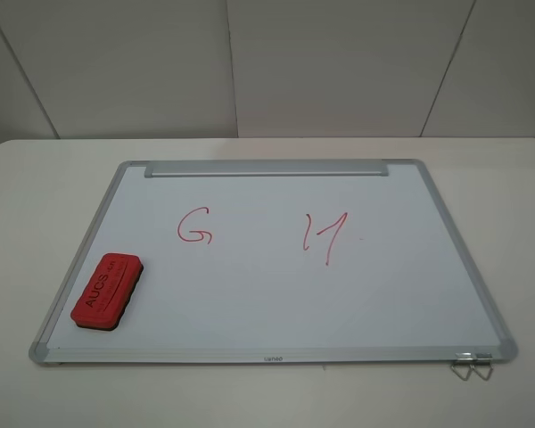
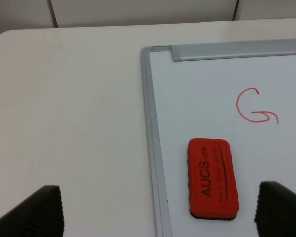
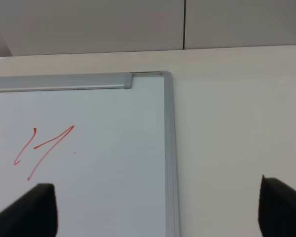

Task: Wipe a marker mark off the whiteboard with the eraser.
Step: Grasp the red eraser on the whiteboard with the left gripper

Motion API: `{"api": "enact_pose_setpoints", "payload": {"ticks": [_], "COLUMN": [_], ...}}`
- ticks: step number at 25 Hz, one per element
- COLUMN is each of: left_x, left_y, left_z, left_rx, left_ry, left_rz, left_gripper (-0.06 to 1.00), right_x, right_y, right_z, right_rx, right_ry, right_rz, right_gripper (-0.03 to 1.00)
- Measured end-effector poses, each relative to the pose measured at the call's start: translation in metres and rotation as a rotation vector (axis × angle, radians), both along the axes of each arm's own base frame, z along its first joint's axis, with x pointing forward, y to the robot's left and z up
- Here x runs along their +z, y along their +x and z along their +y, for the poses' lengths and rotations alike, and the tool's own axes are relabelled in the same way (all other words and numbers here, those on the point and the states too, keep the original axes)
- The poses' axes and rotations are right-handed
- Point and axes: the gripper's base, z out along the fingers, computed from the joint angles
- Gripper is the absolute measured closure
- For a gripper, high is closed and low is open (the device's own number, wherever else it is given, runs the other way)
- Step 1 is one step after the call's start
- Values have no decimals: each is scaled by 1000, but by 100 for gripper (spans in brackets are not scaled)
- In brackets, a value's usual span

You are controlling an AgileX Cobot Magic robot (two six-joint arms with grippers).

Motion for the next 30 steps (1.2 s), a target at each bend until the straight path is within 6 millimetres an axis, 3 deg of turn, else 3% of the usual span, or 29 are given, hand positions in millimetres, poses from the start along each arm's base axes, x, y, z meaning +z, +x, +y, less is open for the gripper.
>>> {"api": "enact_pose_setpoints", "payload": {"ticks": [30], "left_x": [0], "left_y": [0], "left_z": [0], "left_rx": [0], "left_ry": [0], "left_rz": [0], "left_gripper": [17], "right_x": [0], "right_y": [0], "right_z": [0], "right_rx": [36], "right_ry": [0], "right_rz": [0], "right_gripper": [24]}}
